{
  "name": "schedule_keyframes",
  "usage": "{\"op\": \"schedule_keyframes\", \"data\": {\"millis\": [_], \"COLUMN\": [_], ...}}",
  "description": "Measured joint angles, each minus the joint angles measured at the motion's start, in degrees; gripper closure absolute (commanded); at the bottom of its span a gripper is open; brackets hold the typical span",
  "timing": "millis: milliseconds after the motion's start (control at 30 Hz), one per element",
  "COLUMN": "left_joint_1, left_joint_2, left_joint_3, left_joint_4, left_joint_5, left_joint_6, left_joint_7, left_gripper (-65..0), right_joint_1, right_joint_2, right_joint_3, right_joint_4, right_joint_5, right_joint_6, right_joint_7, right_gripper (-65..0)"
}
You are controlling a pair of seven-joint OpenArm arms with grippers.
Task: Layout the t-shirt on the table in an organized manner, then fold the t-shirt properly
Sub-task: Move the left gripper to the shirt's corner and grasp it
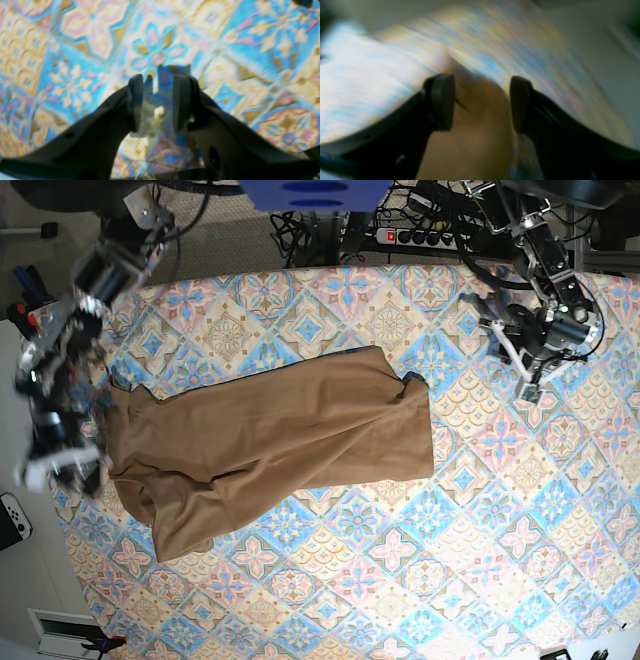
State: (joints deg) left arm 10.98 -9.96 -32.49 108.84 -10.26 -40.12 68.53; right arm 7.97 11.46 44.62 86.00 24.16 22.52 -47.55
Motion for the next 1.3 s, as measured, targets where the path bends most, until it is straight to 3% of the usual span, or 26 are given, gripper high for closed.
{"op": "schedule_keyframes", "data": {"millis": [133, 200, 333, 767, 1033, 1300], "left_joint_1": [-0.17, -0.70, -1.88, -1.57, -1.42, -1.42], "left_joint_2": [0.00, -0.04, -0.04, -0.04, -0.04, -0.04], "left_joint_3": [0.83, 1.20, 3.30, 6.45, 6.45, 6.45], "left_joint_4": [0.00, 0.00, 0.02, 0.00, 0.00, 0.00], "left_joint_5": [0.04, 0.07, 0.00, 0.04, 0.04, 0.02], "left_joint_6": [-0.07, 0.00, 0.02, 0.00, 0.00, 0.00], "left_joint_7": [-0.31, 0.20, -0.15, 0.07, 0.07, 0.07], "left_gripper": [-20.1, -20.1, -20.1, -19.8, -19.8, -19.7], "right_joint_1": [-7.21, -9.33, -13.49, -12.85, -12.11, -12.85], "right_joint_2": [-2.67, -2.45, -1.60, -1.55, -1.46, -0.35], "right_joint_3": [3.15, 3.39, 4.11, 4.09, 7.10, 0.48], "right_joint_4": [-0.22, -0.37, -3.48, -16.79, -21.40, -21.29], "right_joint_5": [6.88, 12.02, 16.17, 18.91, 21.03, 21.24], "right_joint_6": [0.94, 1.36, 0.50, 1.70, 4.17, 2.67], "right_joint_7": [-0.63, 0.37, 0.68, 2.73, 2.69, 6.51], "right_gripper": [-31.7, -31.7, -31.7, -31.7, -31.7, -31.7]}}
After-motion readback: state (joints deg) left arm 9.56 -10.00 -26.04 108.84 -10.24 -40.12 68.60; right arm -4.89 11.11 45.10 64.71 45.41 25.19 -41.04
